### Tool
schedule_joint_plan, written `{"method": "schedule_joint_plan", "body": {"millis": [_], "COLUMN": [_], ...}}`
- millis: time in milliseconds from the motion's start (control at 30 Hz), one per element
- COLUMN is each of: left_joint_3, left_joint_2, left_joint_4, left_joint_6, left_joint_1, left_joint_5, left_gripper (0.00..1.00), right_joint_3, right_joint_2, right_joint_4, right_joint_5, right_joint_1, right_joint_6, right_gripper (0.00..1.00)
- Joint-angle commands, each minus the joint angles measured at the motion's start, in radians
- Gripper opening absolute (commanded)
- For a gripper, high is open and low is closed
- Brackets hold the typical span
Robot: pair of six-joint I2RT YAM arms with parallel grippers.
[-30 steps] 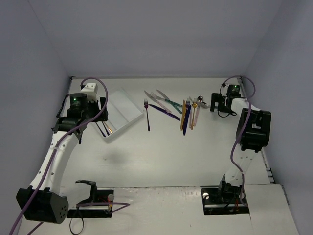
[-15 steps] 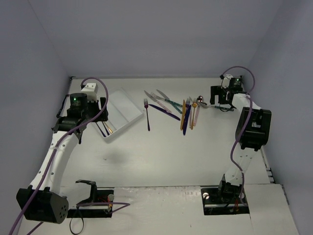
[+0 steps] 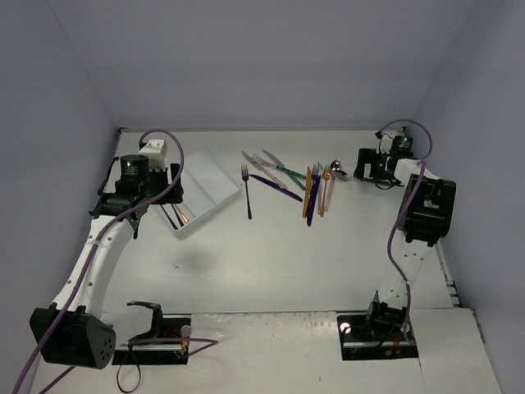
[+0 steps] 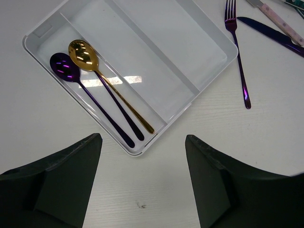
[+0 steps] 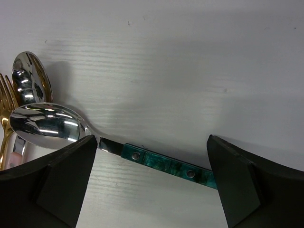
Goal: Sort the eating utensils into containers
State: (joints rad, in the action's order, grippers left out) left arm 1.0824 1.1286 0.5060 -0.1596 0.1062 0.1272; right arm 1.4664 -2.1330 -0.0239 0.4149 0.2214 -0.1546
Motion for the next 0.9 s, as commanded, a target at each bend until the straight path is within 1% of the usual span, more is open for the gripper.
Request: {"method": "schedule_joint_plan", "body": {"millis": [0, 167, 333, 400, 567, 700, 833, 867], "left_joint_3": [0.028, 0.028, 0.031, 0.028, 0.028, 0.026, 0.023, 0.022], "left_joint_2": [-0.013, -0.007, -0.003, -0.007, -0.007, -0.006, -0.006, -0.006], "left_joint_4": [-0.032, -0.033, -0.032, -0.032, -0.035, -0.035, -0.034, -0.034], "left_joint_6": [0.004, -0.005, -0.008, -0.009, -0.015, -0.017, -0.015, -0.015], "left_joint_1": [-0.004, -0.003, -0.004, -0.004, -0.003, -0.003, -0.004, -0.003], "left_joint_5": [0.021, 0.038, 0.050, 0.049, 0.053, 0.055, 0.046, 0.044], "left_gripper": [0.68, 0.68, 0.68, 0.68, 0.68, 0.68, 0.68, 0.68], "right_joint_3": [-0.049, -0.146, -0.248, -0.294, -0.376, -0.385, -0.379, -0.376], "right_joint_2": [0.067, 0.130, 0.222, 0.283, 0.340, 0.329, 0.302, 0.295], "right_joint_4": [0.003, 0.002, 0.003, 0.006, 0.010, 0.013, 0.013, 0.013], "right_joint_5": [0.040, 0.009, -0.101, -0.145, -0.290, -0.321, -0.323, -0.327], "right_joint_1": [-0.001, -0.003, -0.014, -0.039, -0.109, -0.150, -0.160, -0.160], "right_joint_6": [0.049, 0.097, 0.212, 0.256, 0.255, 0.254, 0.268, 0.268], "right_gripper": [0.97, 0.94, 0.91, 0.90, 0.87, 0.77, 0.63, 0.59]}}
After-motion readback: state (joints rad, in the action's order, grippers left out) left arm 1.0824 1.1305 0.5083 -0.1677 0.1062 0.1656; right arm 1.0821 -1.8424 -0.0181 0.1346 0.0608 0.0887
